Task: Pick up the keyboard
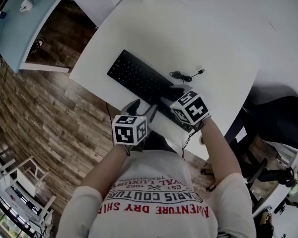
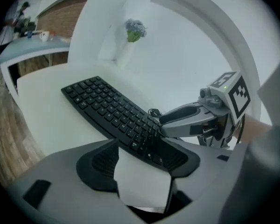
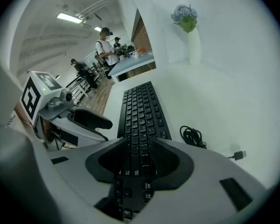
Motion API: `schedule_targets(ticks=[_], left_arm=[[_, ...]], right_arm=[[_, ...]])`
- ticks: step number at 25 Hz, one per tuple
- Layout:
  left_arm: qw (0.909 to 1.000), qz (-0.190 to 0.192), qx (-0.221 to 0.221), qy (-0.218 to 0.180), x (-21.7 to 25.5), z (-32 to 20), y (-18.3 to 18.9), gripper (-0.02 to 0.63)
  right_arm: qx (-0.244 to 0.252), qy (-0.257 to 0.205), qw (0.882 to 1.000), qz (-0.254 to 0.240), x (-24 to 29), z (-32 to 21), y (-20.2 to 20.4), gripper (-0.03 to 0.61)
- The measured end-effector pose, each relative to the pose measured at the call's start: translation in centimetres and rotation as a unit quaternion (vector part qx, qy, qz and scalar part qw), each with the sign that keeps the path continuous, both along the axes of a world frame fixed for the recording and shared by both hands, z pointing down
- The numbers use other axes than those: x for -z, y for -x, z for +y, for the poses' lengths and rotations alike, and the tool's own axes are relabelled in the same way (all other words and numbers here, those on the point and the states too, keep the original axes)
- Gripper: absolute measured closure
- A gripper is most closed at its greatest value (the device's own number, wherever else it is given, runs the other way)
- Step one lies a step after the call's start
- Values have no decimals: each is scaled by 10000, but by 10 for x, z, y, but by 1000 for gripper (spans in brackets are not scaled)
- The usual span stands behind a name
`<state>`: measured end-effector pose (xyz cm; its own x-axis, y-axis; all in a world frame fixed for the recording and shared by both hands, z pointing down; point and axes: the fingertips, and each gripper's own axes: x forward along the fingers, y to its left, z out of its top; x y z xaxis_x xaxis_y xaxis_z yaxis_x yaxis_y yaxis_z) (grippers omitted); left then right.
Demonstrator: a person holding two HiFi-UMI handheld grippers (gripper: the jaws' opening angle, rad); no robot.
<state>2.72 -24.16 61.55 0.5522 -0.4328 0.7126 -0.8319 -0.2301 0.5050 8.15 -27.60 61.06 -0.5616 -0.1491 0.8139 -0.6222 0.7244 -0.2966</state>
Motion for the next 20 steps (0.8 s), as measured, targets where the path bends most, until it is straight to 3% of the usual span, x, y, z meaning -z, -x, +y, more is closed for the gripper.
schedule_targets(ticks=[5,10,20], left_arm=[[9945,564,599,650,-12,-3,-7,304],[9782,1094,1119,1367,-24,2,-15,305],[9668,1110,1607,1645,-30,0,-21,305]], right_arm=[[799,329,9958,302,-12,-13,-1,369],[1101,568,9915,395,-22,-22,-3,351],[1412,1436,9789,353,-42,-25,-6,344]])
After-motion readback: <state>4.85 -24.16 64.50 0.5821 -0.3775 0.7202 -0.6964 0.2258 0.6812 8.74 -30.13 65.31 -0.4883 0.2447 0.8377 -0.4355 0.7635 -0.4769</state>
